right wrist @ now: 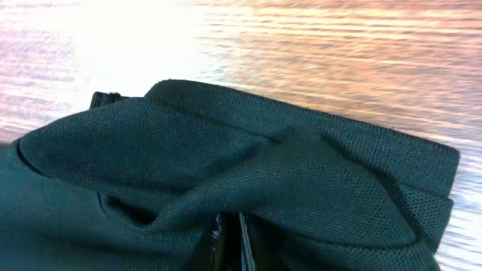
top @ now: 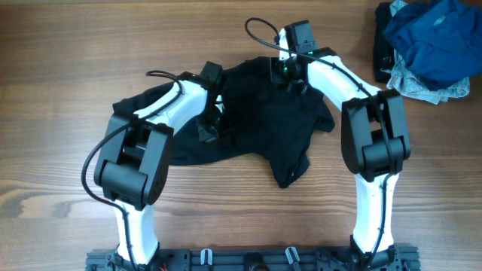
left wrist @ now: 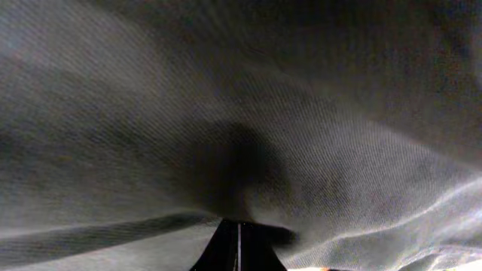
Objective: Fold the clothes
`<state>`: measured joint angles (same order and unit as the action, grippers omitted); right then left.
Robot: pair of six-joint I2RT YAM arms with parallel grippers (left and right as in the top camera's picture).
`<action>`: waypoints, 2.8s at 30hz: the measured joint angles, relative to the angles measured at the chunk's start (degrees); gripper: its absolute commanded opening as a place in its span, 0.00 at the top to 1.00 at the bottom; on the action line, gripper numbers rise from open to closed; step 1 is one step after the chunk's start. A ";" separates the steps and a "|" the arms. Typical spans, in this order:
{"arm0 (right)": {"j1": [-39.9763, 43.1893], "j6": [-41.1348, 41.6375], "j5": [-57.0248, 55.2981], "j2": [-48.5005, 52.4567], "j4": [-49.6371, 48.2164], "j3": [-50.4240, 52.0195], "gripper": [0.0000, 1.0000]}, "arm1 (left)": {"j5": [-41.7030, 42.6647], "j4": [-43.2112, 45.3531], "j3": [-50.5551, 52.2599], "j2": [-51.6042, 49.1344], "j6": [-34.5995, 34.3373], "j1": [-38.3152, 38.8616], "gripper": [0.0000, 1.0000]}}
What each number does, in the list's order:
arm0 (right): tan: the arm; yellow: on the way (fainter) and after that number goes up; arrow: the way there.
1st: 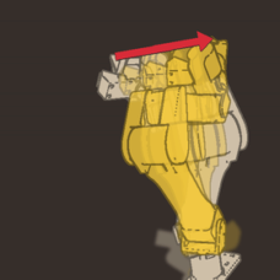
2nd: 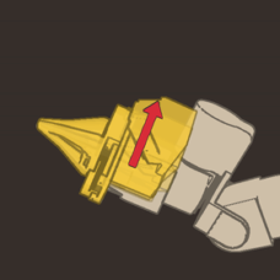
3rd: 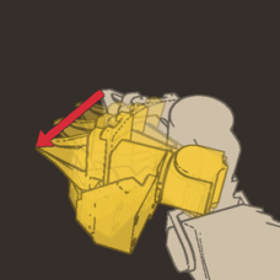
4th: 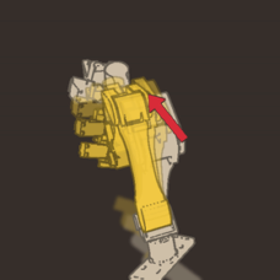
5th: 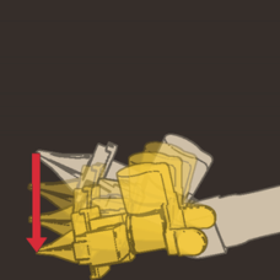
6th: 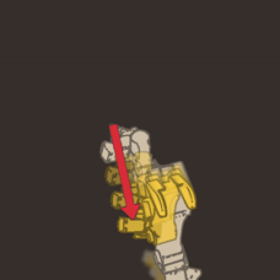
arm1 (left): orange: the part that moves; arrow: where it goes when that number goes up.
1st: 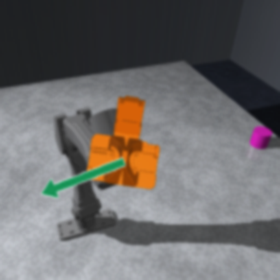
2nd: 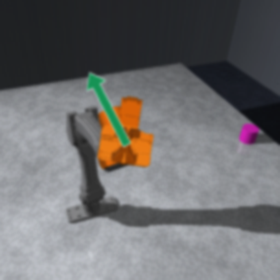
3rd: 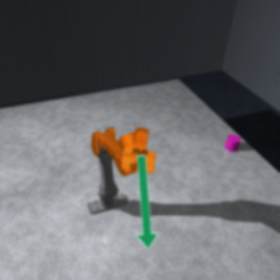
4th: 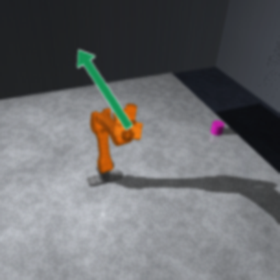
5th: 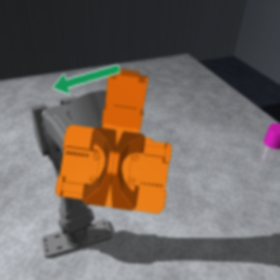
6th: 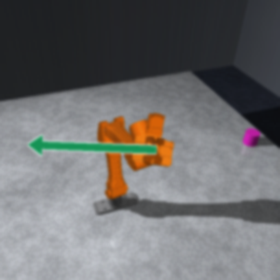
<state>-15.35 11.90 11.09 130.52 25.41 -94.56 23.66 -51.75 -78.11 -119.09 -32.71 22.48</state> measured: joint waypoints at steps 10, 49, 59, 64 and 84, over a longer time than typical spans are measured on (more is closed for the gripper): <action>1.53 -0.02 -0.31 1.42 -6.12 -0.07 0.91 | 2.56 -9.05 1.40 -1.25 -0.15 3.30 0.96; 6.16 -2.95 1.22 -9.62 48.39 -2.93 0.30 | -15.30 5.77 15.17 24.44 0.48 -0.15 0.00; 6.16 0.96 0.39 -9.57 32.63 1.01 0.88 | -15.30 5.75 15.17 24.44 0.48 -0.15 0.00; 9.90 1.60 0.04 -9.57 28.74 1.03 0.96 | -15.30 5.79 15.17 24.44 0.48 -0.15 0.00; 16.50 5.20 -1.05 -28.85 49.27 -0.83 0.05 | -15.30 8.79 15.17 24.39 0.48 -0.15 0.00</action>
<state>1.15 17.10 10.04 101.67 74.67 -95.39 8.36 -42.96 -62.94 -94.70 -32.23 22.33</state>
